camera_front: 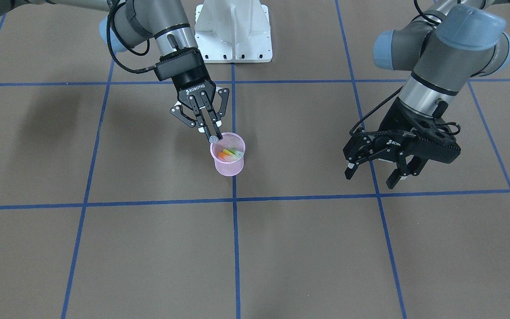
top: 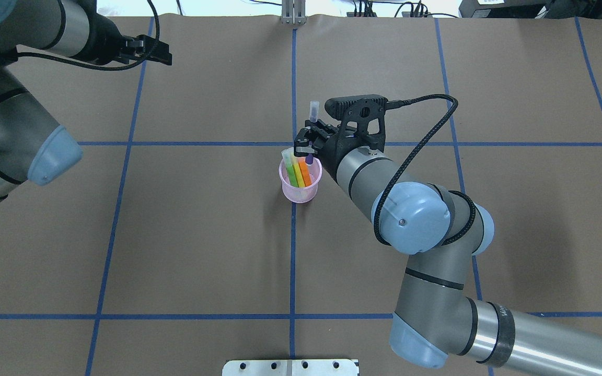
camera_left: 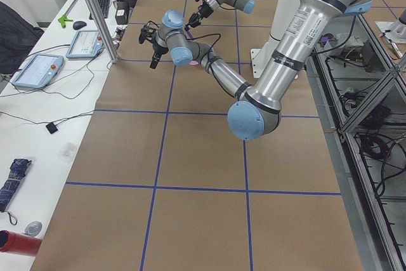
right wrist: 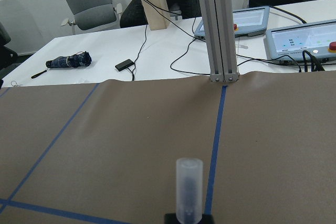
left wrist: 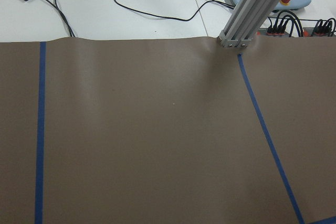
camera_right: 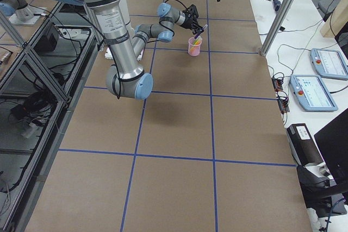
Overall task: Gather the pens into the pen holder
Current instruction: 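Bring purple marker over the pink cup with the right gripper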
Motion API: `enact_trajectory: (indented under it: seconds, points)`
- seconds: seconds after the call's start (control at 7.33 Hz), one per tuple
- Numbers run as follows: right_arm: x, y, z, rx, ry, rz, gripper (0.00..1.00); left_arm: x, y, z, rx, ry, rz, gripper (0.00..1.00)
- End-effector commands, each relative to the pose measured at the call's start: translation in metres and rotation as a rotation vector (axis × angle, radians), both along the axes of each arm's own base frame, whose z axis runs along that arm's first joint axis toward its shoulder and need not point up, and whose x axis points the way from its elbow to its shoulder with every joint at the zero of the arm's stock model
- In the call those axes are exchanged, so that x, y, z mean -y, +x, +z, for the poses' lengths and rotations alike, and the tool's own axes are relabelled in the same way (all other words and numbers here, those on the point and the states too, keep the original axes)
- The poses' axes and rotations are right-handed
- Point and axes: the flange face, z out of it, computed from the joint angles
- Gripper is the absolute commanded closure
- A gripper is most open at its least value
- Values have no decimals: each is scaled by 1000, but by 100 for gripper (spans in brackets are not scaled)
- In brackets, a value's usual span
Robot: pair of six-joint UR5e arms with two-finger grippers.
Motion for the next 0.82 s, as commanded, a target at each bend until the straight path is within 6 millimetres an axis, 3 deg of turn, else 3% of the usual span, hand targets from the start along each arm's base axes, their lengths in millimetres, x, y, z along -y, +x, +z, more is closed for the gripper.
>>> enact_trajectory:
  seconds: [0.0,0.68]
  points:
    - [-1,-12,10,-38,4,7,100,0,0,1,3,-4,-1,0]
    - [-18,-50,16,-76,9,12,100,3,1,8,12,-15,-2,0]
